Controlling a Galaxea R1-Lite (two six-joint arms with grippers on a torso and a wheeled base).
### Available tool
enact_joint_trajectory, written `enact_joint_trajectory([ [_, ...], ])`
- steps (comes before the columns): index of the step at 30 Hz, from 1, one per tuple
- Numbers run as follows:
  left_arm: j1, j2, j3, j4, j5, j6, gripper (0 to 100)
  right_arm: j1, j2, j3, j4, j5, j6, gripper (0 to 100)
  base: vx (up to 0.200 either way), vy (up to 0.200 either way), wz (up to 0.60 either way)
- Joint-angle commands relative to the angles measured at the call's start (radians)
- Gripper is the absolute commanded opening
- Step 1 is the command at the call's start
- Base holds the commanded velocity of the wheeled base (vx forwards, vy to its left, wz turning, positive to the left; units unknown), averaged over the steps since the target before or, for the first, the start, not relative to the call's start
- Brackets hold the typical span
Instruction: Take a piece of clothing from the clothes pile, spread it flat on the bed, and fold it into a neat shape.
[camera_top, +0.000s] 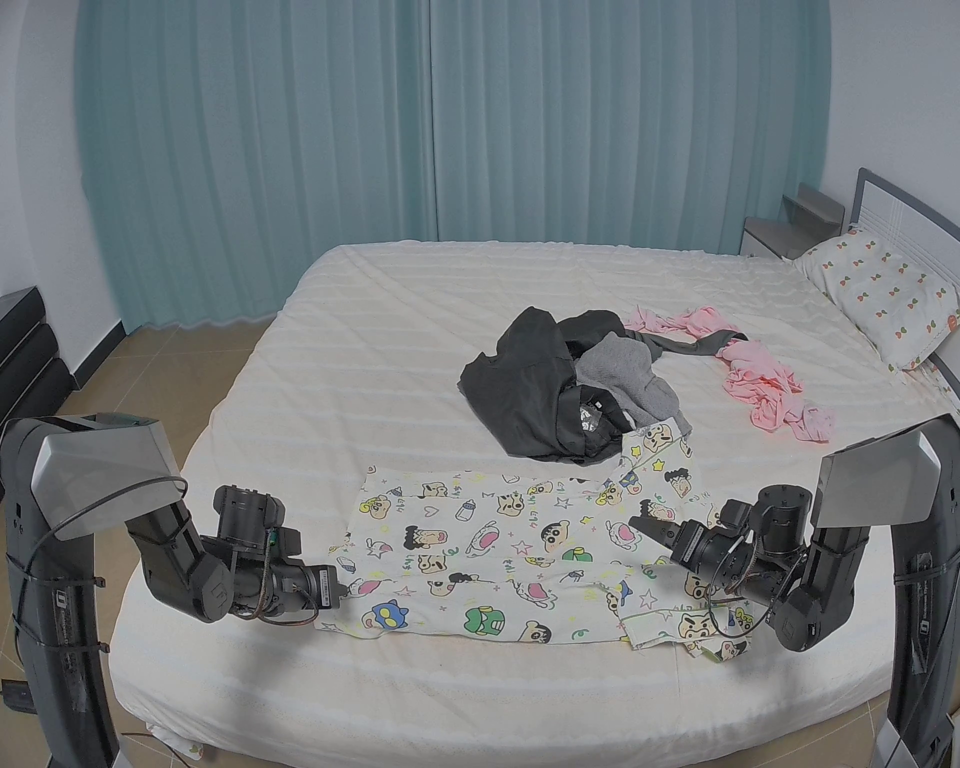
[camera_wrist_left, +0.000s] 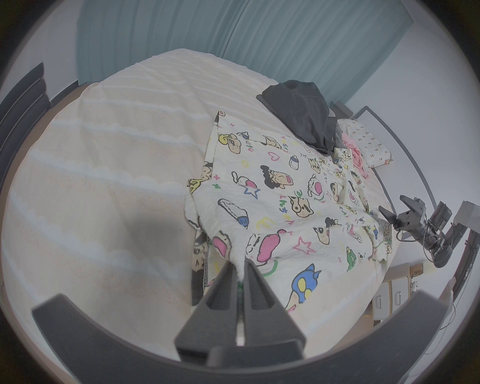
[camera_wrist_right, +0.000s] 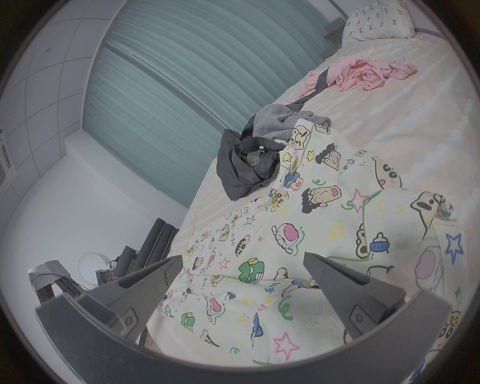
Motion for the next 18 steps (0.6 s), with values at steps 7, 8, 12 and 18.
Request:
enact_joint_trajectory([
  [7,-0.004,-0.045,0.071,-0.001,-0.001,0.012,100,0.01,0.032,-0.002,-0.011,0.0,-0.004,100,0.0,0.0,0.0],
  [8,-0.004,-0.047,0.074,-0.001,0.001,0.015,100,0.012,0.033,-0.002,-0.011,0.0,-0.006,100,0.0,0.0,0.0],
  [12,-0.004,-0.074,0.116,-0.001,-0.001,0.018,100,0.023,0.047,-0.004,-0.011,-0.003,-0.009,100,0.0,0.0,0.0],
  [18,0.008,-0.074,0.108,-0.063,0.002,0.015,100,0.009,-0.004,0.007,-0.011,-0.003,-0.024,100,0.0,0.0,0.0],
])
